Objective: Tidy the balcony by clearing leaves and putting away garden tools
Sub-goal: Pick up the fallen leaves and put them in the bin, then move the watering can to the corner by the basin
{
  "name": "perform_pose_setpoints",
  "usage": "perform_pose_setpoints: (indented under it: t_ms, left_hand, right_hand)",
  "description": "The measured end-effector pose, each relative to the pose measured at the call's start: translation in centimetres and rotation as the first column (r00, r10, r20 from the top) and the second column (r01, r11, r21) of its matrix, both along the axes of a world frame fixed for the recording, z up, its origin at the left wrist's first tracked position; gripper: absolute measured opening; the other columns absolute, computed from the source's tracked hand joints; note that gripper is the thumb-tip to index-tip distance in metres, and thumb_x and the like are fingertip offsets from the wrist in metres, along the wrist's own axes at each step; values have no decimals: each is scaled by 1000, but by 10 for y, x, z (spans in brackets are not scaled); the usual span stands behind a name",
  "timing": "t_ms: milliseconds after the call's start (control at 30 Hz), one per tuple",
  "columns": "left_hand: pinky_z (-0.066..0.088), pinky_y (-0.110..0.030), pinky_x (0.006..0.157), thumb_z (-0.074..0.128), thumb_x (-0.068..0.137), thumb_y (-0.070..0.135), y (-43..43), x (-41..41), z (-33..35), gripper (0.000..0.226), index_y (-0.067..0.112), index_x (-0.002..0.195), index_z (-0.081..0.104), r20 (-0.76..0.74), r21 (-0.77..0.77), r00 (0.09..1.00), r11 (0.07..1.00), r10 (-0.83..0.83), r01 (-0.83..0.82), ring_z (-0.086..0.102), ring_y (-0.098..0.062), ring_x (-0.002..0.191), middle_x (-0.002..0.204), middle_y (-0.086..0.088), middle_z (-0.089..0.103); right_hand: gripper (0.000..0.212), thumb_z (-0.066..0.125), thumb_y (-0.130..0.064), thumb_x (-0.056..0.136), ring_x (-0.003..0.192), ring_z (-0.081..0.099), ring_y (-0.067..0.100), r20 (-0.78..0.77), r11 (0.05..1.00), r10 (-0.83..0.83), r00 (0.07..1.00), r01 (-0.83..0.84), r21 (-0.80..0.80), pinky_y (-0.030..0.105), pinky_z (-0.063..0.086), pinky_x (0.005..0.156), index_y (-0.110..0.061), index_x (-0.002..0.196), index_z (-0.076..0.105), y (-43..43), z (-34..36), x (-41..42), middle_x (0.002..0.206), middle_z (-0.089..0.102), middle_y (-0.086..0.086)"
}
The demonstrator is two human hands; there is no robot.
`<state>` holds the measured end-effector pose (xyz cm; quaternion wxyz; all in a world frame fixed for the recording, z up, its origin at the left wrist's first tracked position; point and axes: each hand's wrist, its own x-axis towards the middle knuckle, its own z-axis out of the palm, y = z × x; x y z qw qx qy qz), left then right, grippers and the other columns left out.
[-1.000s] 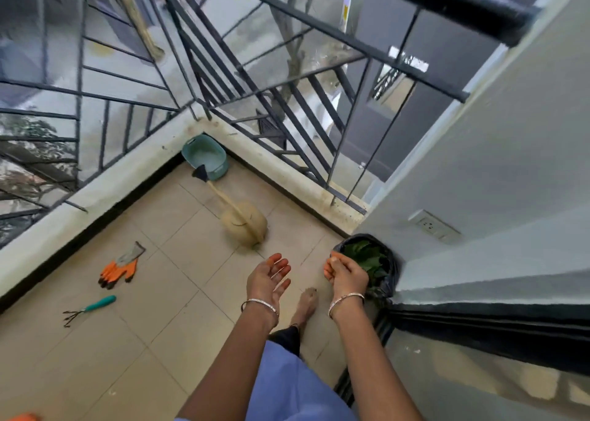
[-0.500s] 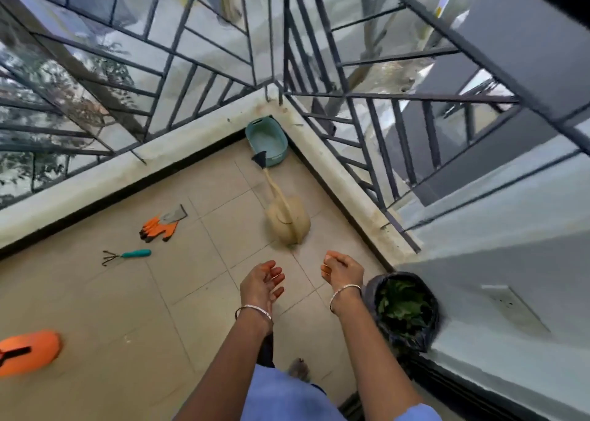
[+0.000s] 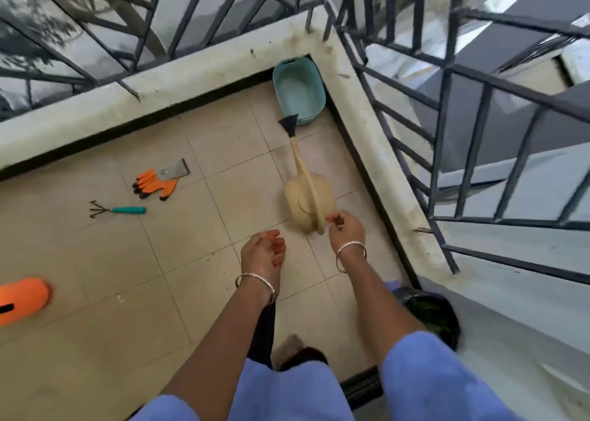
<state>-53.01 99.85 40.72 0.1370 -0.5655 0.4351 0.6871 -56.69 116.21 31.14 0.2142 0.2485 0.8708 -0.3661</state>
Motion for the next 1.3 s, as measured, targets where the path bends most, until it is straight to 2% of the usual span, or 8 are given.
perform_pose_setpoints:
  t_ms: [167, 333, 600, 800, 900, 1000, 1167, 1300]
  left_hand:
    - [32, -18, 43, 38, 94, -8, -9, -34, -40, 26, 3, 87, 60, 51, -24, 998, 999, -38, 39, 51, -16, 59, 70, -10, 57]
    - [36, -17, 42, 42, 95, -1, -17, -49, -92, 23, 5, 86, 62, 101, -32, 993, 997, -66, 69, 55, -20, 64, 75, -11, 59]
    - [44, -26, 61, 45, 96, -2, -12, -74, -161, 24, 8, 88, 65, 115, -74, 992, 995, -52, 60, 59, -19, 72, 80, -9, 63]
    - [54, -34, 77, 49, 96, 5, 6, -74, -190, 26, 14, 83, 69, 203, -79, 977, 993, -69, 86, 65, -28, 86, 85, -10, 68]
    - [54, -48, 92, 52, 93, 6, 17, -72, -188, 28, 18, 79, 73, 218, -83, 975, 995, -34, 53, 68, -35, 96, 91, -14, 72]
    - [53, -52, 93, 52, 91, 4, 21, -81, -182, 29, 20, 77, 73, 218, -112, 976, 993, -1, 26, 68, -32, 90, 86, -11, 72]
    - [50, -27, 68, 50, 93, 2, 13, -108, -168, 25, 18, 86, 68, 128, -306, 991, 952, 24, 16, 62, -17, 77, 85, -4, 67]
    - [45, -29, 75, 52, 94, 8, 12, -130, -169, 23, 23, 86, 68, 82, -407, 996, 913, 18, 17, 61, -16, 82, 91, -2, 67]
  right_hand:
    - [36, 53, 2, 82, 97, 61, 34, 170, 812, 531, 830, -556, 179, 37, 50, 81, -16, 111, 65, -8, -45, -64, 108, 62, 14]
    - [51, 60, -5, 87, 108, 52, 37, 323, 327, 854, 409, -903, 280, 43, 46, 81, -20, 134, 47, -16, -101, -111, 123, 49, 14]
    - [35, 45, -17, 97, 139, 23, 35, 428, -159, 903, 27, -906, 393, 51, 35, 99, -23, 132, 50, -15, -173, -137, 156, 16, 10]
    - [13, 63, -15, 84, 132, 45, 38, 341, -451, 889, -304, -703, 550, 56, 33, 110, -14, 87, 76, 3, -211, -147, 115, 64, 11]
    - [4, 68, -13, 79, 108, 61, 38, 241, -416, 909, -340, -711, 567, 58, 20, 117, -13, 79, 73, 6, -210, -154, 84, 66, 9]
    - [14, 72, -28, 75, 80, 63, 31, 209, -274, 959, -192, -816, 508, 56, 22, 116, -15, 82, 70, 7, -198, -157, 75, 61, 6]
    - [43, 70, -46, 81, 90, 61, 37, 181, 345, 901, 393, -906, 246, 45, 47, 87, -8, 100, 64, 3, -174, -162, 91, 65, 16]
    - [43, 49, -45, 98, 94, 60, 40, 139, 779, 577, 805, -594, 201, 40, 41, 70, -5, 113, 54, 4, -156, -174, 99, 65, 20]
